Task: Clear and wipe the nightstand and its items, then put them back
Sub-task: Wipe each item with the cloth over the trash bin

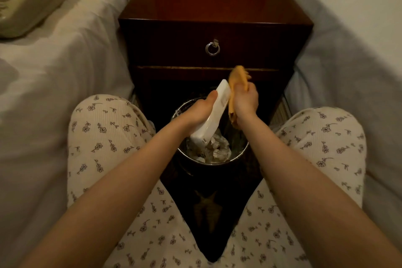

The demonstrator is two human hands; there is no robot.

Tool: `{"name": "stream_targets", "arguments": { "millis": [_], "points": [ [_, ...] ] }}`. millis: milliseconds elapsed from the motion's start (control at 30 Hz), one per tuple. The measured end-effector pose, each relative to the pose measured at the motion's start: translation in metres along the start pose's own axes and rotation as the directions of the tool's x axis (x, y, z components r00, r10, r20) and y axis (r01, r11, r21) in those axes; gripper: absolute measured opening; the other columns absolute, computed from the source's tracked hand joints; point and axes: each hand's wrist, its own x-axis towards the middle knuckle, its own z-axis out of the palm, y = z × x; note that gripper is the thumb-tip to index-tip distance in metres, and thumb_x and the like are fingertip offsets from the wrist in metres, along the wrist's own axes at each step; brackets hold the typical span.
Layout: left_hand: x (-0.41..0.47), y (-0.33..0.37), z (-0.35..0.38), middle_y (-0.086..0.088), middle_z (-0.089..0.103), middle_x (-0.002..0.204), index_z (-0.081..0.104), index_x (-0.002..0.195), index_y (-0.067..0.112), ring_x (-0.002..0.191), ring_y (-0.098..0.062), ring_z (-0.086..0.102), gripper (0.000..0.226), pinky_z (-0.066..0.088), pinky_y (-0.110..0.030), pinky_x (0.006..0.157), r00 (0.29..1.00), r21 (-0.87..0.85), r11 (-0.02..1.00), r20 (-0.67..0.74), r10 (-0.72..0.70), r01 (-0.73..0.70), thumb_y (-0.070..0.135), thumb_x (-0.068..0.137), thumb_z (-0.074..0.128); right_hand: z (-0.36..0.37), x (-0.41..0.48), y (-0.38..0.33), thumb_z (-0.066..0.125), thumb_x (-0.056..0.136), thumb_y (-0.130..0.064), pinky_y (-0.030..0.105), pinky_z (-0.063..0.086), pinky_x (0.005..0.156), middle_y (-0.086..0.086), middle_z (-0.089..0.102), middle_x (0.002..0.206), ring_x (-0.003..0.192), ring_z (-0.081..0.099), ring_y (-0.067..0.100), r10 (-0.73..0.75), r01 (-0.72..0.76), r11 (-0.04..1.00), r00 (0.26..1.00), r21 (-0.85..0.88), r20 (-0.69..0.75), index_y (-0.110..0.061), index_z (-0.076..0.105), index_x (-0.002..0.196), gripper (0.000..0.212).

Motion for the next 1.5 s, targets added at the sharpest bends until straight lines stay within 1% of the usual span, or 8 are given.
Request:
{"name": "stream_targets", "arguments": {
  "millis": [100,233,400,600,833,967,1167,1500],
  "points": [
    [-0.002,0.004,-0.004,-0.020,0.044,0.138,0.031,0.144,0.006,0.124,-0.036,0.047,0.066,0.039,-0.044,0.104,0.999,-0.054,0.998,-0.029,0.018,-0.019,0.052,0.099,0.019,-0.002,-0.002,0.001,0.038,0.099,-0.027,0.028,0.039,0.070,-0.008,0.050,0.087,0.079,0.052,0.012,0.044,-0.025,0.990,0.989,0.139,-0.141,-0.013,0.048,0.123,0.029],
    [0.002,0.000,-0.007,-0.022,0.053,0.128,0.037,0.140,0.006,0.115,-0.037,0.053,0.059,0.043,-0.044,0.099,0.997,-0.208,0.978,-0.071,-0.002,-0.013,0.047,0.100,0.021,0.006,-0.013,-0.006,0.042,0.097,-0.030,0.024,0.043,0.067,-0.002,0.057,0.095,0.079,0.055,0.010,-0.207,0.209,0.978,0.971,-0.006,0.123,-0.018,0.049,0.113,0.021],
    [-0.004,0.001,-0.009,-0.010,0.057,0.084,0.044,0.129,0.008,0.066,-0.022,0.057,0.052,0.049,-0.032,0.058,0.999,-0.358,0.934,-0.038,-0.009,-0.005,0.045,0.101,0.021,-0.003,-0.012,0.003,0.036,0.100,-0.025,0.031,0.040,0.078,0.005,0.055,0.114,0.095,0.054,0.020,0.096,-0.096,0.994,0.995,-0.042,0.001,-0.011,0.041,0.131,0.035],
    [0.000,0.003,-0.016,-0.004,0.054,0.079,0.046,0.131,0.004,0.067,-0.016,0.053,0.049,0.045,-0.028,0.058,0.979,-0.439,0.895,-0.206,-0.010,-0.083,0.038,0.103,0.024,0.009,-0.050,0.001,0.044,0.097,-0.028,0.029,0.045,0.069,0.002,0.054,0.100,0.083,0.055,0.015,-0.341,0.367,0.929,0.902,-0.053,0.266,-0.021,0.044,0.104,0.010],
    [-0.006,0.011,-0.025,-0.009,0.056,0.079,0.045,0.124,0.009,0.064,-0.021,0.055,0.046,0.046,-0.031,0.057,0.959,-0.527,0.842,-0.281,-0.043,-0.116,0.042,0.102,0.022,0.000,-0.050,-0.006,0.039,0.098,-0.022,0.026,0.037,0.062,-0.001,0.052,0.092,0.079,0.051,0.015,-0.210,0.216,0.976,0.953,-0.004,0.218,-0.019,0.042,0.102,0.005],
    [-0.013,0.017,-0.035,-0.010,0.059,0.088,0.048,0.127,0.005,0.077,-0.023,0.058,0.049,0.047,-0.032,0.067,0.954,-0.615,0.777,-0.293,-0.068,-0.134,0.039,0.102,0.024,0.004,-0.075,-0.013,0.051,0.083,-0.047,0.021,0.046,0.078,0.000,0.049,0.119,0.103,0.054,0.011,-0.338,0.364,0.929,0.757,0.069,0.560,-0.030,0.035,0.116,0.040],
    [-0.020,0.037,-0.051,-0.020,0.057,0.121,0.040,0.137,0.003,0.110,-0.034,0.057,0.053,0.047,-0.038,0.069,0.945,-0.687,0.714,-0.305,-0.116,-0.134,0.041,0.102,0.025,-0.001,-0.080,-0.023,0.079,0.070,-0.034,0.025,0.047,0.093,-0.007,0.043,0.133,0.117,0.049,0.007,-0.400,0.451,0.889,0.676,0.082,0.619,-0.040,0.027,0.122,0.074],
    [-0.030,0.088,-0.089,-0.017,0.035,0.147,0.029,0.144,0.005,0.132,-0.034,0.038,0.060,0.035,-0.049,0.103,0.927,-0.773,0.601,-0.350,-0.135,-0.204,0.043,0.099,0.034,0.011,-0.072,-0.087,0.079,0.072,-0.014,0.026,0.055,0.074,-0.008,0.059,0.097,0.086,0.062,0.010,-0.469,0.379,0.878,0.805,0.293,0.364,-0.036,0.047,0.096,0.045]
  ]
}}
